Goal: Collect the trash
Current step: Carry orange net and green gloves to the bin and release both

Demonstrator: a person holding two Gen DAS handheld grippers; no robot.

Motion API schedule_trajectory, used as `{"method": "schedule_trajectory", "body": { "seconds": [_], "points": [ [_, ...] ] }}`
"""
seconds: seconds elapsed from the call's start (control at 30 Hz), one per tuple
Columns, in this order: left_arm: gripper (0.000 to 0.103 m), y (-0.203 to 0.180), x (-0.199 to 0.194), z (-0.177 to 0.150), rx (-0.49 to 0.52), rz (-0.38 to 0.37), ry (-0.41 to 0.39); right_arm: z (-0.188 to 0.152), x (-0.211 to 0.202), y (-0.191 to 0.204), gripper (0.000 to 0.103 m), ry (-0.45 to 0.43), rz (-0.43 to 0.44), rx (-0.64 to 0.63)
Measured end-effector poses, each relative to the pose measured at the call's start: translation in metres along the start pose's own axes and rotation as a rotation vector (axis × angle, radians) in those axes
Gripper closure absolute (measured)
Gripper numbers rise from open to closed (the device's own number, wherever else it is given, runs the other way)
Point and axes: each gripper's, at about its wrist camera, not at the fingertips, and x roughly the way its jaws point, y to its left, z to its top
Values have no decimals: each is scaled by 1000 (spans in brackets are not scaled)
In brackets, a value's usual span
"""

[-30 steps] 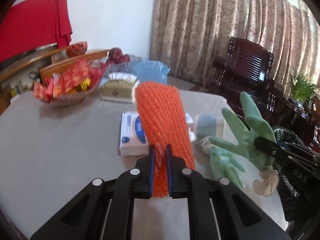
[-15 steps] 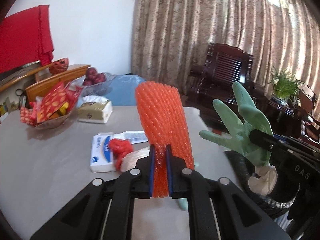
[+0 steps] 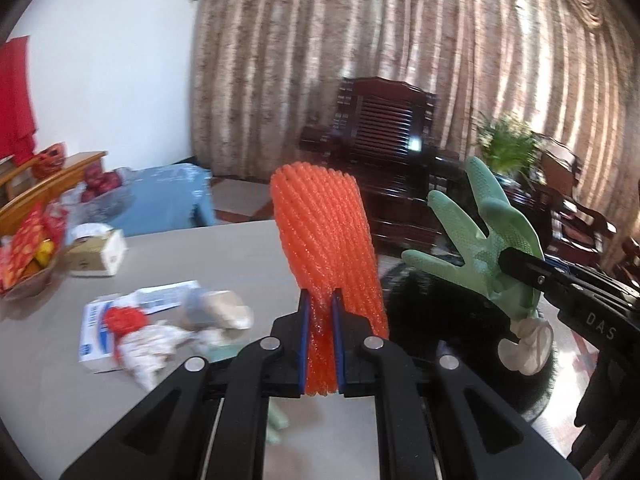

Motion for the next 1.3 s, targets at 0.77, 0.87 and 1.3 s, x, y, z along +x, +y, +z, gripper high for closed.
{"method": "schedule_trajectory", "body": {
  "seconds": [0.77,0.87,1.3],
  "points": [
    [50,-111,90,-7,75,-197,112,-61,14,-125,52,93,-285,151],
    [41,-99,84,-6,61,-180,106,-63,7,-125,19,68,-319,163],
    [15,24,20,-18,-10,76,36,-45,21,-47,5,39,-157,112]
  ]
}}
